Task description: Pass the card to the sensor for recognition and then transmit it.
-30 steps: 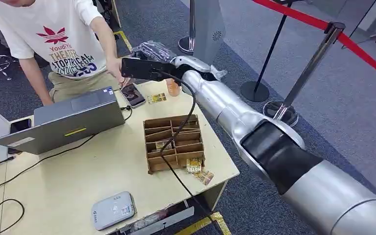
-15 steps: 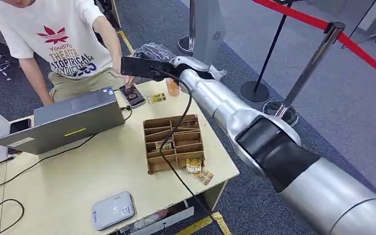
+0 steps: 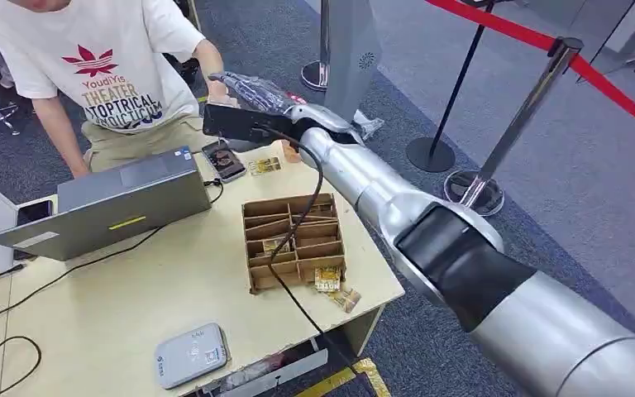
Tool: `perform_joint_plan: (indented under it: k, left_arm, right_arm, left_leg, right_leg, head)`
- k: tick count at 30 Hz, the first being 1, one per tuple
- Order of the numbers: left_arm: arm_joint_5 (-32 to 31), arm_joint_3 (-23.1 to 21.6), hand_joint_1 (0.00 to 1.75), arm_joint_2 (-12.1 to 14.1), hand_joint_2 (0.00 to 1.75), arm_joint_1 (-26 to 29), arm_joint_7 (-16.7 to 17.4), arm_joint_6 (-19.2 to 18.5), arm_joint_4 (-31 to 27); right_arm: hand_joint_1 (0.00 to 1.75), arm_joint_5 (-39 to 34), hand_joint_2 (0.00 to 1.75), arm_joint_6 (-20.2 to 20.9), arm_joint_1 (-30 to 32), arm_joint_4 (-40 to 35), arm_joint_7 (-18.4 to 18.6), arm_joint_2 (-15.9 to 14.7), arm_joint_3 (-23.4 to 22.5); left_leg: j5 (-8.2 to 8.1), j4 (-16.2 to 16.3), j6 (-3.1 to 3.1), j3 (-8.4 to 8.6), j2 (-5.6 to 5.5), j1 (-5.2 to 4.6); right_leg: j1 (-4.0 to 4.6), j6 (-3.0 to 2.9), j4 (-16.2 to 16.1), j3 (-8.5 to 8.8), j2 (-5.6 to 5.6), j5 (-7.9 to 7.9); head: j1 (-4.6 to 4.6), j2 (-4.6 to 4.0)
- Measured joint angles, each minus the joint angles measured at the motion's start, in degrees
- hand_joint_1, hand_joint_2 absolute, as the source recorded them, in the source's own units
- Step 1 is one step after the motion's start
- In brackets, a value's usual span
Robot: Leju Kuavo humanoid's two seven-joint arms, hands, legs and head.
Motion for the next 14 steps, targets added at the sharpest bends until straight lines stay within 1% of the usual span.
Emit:
perform_joint_plan:
  k: [3, 5, 7, 9, 11, 14]
  left_arm:
    - [0.3, 0.0, 0.00, 0.0, 0.00, 0.1, -0.2, 0.2, 0.0]
    - [0.4, 0.0, 0.00, -0.2, 0.00, 0.1, -0.4, 0.4, 0.0]
    - [0.5, 0.0, 0.00, -0.3, 0.00, 0.2, -0.5, 0.5, 0.0]
    - [0.5, 0.0, 0.00, -0.3, 0.00, 0.2, -0.5, 0.5, 0.0]
    - [0.5, 0.0, 0.00, -0.4, 0.00, 0.3, -0.5, 0.5, 0.0]
    - [0.5, 0.0, 0.00, -0.5, 0.00, 0.6, -0.5, 0.5, 0.0]
  right_arm:
    - [0.00, -1.3, 1.75, -2.9, 3.1, -3.8, -1.2, 0.0, -1.3]
    - [0.00, -2.6, 1.75, -5.1, 6.4, -8.1, -2.4, 0.0, -2.7]
    - [0.00, -4.2, 1.75, -6.2, 10.4, -12.5, -3.5, 0.0, -4.2]
    - [0.00, -6.6, 1.75, -7.0, 14.5, -17.5, -4.7, 0.0, -5.9]
    - [0.00, -10.8, 1.75, -7.0, 19.3, -23.3, -6.4, 0.3, -7.9]
    - [0.00, -16.3, 1.75, -6.7, 26.2, -30.8, -7.8, 1.0, -9.9]
  left_leg:
    - [0.00, 0.0, 0.00, 0.00, 0.00, 0.01]
    - [-0.01, 0.0, 0.00, 0.00, -0.01, 0.02]
    - [-0.02, 0.0, -0.01, -0.01, -0.02, 0.02]
    - [-0.02, 0.0, -0.01, -0.03, -0.09, 0.02]
    - [-0.03, 0.0, 0.00, -0.03, -0.10, 0.04]
    - [-0.03, 0.0, 0.00, -0.04, -0.09, 0.02]
  right_leg:
    - [0.00, 0.00, 0.0, 0.00, 0.00, 0.00]
    - [0.01, 0.00, 0.0, 0.00, -0.01, -0.01]
    - [0.01, 0.00, 0.0, 0.00, -0.02, -0.01]
    - [0.01, 0.01, 0.0, 0.00, -0.04, -0.03]
    - [0.02, 0.01, 0.0, 0.00, -0.05, -0.04]
    - [0.01, 0.01, 0.0, -0.02, -0.05, -0.04]
  head:
    - [-0.02, 0.00]
    - [0.02, 0.00]
    - [-0.02, 0.00]
    - [-0.02, 0.00]
    - [0.02, 0.00]
    - [0.00, 0.00]
